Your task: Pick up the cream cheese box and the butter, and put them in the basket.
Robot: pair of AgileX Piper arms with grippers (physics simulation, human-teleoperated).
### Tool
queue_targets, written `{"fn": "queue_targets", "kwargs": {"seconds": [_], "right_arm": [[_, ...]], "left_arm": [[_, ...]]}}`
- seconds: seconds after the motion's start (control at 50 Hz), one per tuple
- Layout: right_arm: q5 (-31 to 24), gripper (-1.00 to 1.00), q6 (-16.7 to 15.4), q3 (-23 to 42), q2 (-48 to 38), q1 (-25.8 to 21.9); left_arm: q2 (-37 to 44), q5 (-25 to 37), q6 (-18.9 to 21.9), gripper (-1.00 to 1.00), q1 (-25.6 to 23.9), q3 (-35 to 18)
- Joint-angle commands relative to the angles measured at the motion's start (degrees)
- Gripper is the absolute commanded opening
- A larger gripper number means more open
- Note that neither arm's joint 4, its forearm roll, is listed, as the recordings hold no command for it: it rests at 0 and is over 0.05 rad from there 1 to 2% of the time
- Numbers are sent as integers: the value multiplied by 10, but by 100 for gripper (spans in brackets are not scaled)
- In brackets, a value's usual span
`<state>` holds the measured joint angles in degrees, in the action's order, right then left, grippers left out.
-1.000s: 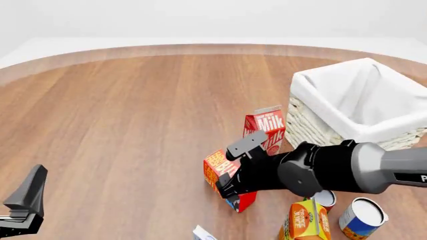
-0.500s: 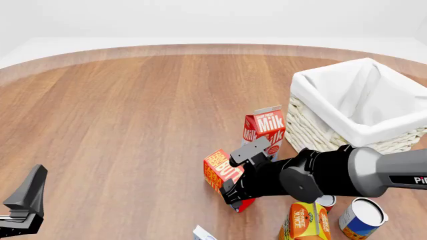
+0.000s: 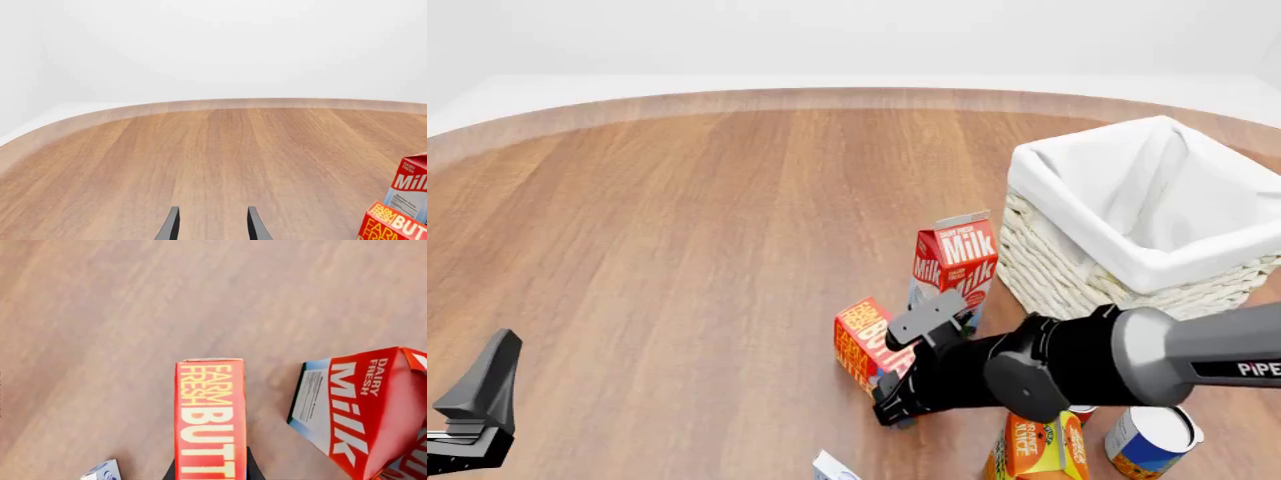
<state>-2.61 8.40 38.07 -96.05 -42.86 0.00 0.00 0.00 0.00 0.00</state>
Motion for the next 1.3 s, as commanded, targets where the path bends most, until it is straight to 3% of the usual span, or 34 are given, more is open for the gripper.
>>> {"fn": "queue_targets", "kwargs": {"seconds": [0.02, 0.32, 0.66, 0.96, 1.3], "right_arm": [[-2, -100, 8, -5, 8, -5], [-24, -100, 0, 13, 26, -14], [-97, -100, -22, 72, 92, -28], [-112, -100, -23, 89, 112, -41], [-169, -100, -56, 153, 196, -40]], "left_arm": [[0, 0, 0, 100, 0, 0], [0, 0, 0, 100, 0, 0], [0, 0, 0, 100, 0, 0], [0, 0, 0, 100, 0, 0], [0, 0, 0, 100, 0, 0]]}}
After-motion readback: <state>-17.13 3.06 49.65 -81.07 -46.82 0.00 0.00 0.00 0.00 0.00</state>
